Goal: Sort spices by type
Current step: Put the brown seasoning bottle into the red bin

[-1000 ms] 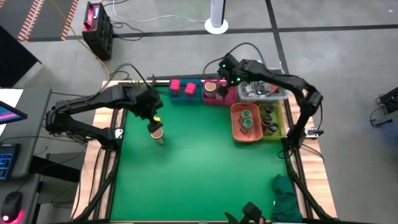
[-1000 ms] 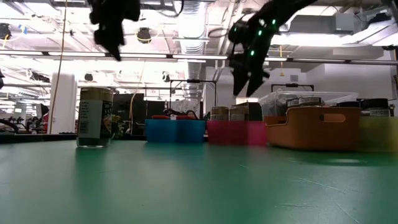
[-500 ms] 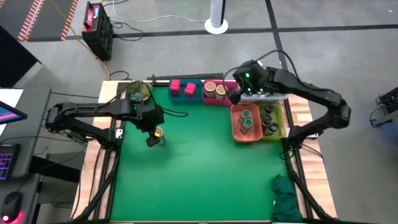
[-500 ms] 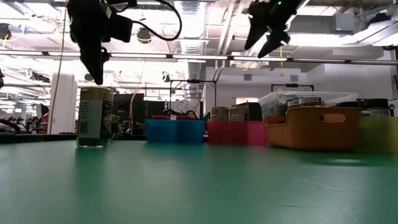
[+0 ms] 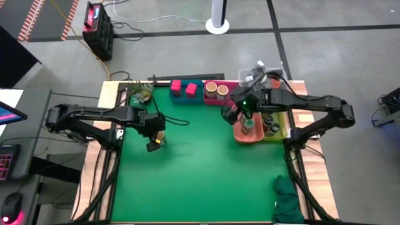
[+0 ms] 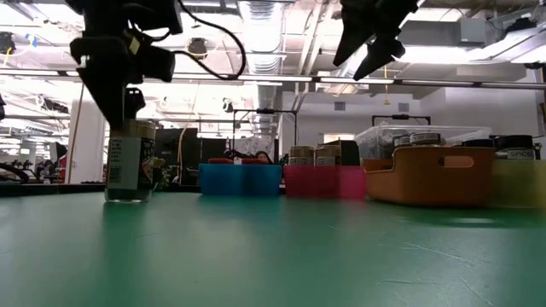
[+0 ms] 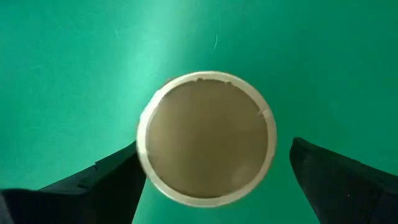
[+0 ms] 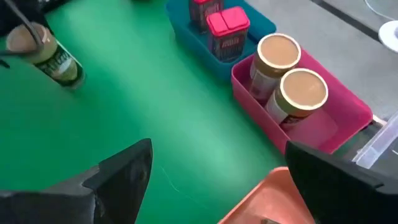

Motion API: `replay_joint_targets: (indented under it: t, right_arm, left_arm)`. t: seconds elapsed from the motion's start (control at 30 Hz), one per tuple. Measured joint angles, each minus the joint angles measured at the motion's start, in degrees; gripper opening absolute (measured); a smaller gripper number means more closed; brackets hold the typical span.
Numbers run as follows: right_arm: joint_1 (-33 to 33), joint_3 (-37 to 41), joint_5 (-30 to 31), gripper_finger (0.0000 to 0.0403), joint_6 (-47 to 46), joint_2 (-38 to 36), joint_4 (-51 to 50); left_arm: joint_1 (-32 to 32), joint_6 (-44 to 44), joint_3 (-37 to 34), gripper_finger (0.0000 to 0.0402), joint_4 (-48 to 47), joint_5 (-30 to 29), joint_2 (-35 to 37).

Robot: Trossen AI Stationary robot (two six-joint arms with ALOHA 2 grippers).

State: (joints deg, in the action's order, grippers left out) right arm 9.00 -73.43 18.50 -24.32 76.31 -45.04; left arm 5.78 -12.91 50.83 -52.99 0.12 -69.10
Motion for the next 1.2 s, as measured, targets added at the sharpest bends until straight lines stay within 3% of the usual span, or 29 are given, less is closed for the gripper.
replay_joint_targets:
  t: [0.3, 0.6, 0.97, 1.2]
  right_arm:
    - [-3.4, 0.0, 1.3, 0.039, -5.1, 0.0, 0.8]
    - [-5.3, 0.0, 1.3, 0.039, -7.2, 0.0, 0.4]
    - [-8.0, -0.1, 1.3, 0.039, -14.5, -5.2, -7.1]
    - [-8.0, -0.1, 1.8, 0.039, -18.3, -7.1, -10.7]
  left_arm:
    - [0.0, 1.1, -2.8, 0.036, 9.0, 0.1, 0.0]
    - [0.0, 2.2, -3.2, 0.0273, 12.8, 2.6, -4.1]
    - [0.8, 1.9, -1.5, 0.0273, 23.7, 3.3, -5.5]
    - [2.9, 2.2, 2.9, 0.0275, 25.7, 5.5, -13.6]
